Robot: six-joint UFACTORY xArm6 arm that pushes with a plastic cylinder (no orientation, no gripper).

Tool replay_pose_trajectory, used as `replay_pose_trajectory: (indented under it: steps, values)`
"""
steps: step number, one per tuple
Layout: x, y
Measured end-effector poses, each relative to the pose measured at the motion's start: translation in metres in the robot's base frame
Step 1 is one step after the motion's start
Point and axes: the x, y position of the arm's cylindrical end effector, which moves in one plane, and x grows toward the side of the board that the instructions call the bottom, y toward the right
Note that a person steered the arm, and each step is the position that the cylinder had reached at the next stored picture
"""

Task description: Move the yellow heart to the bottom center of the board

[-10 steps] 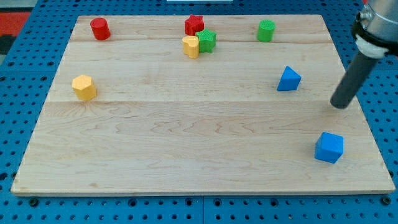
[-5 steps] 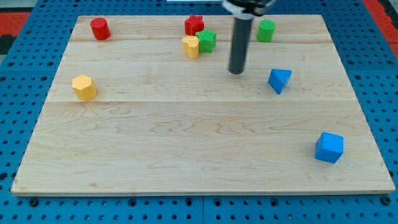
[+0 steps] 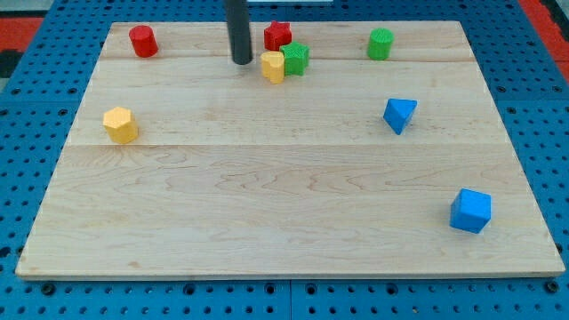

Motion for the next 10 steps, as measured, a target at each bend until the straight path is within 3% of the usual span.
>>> replay_pose_trajectory:
  steps: [2,3,5,10]
  values:
    - [0.008,0.069]
    - [0.045,0.076]
    - [0.081,0.059]
    - [0.084,0.04]
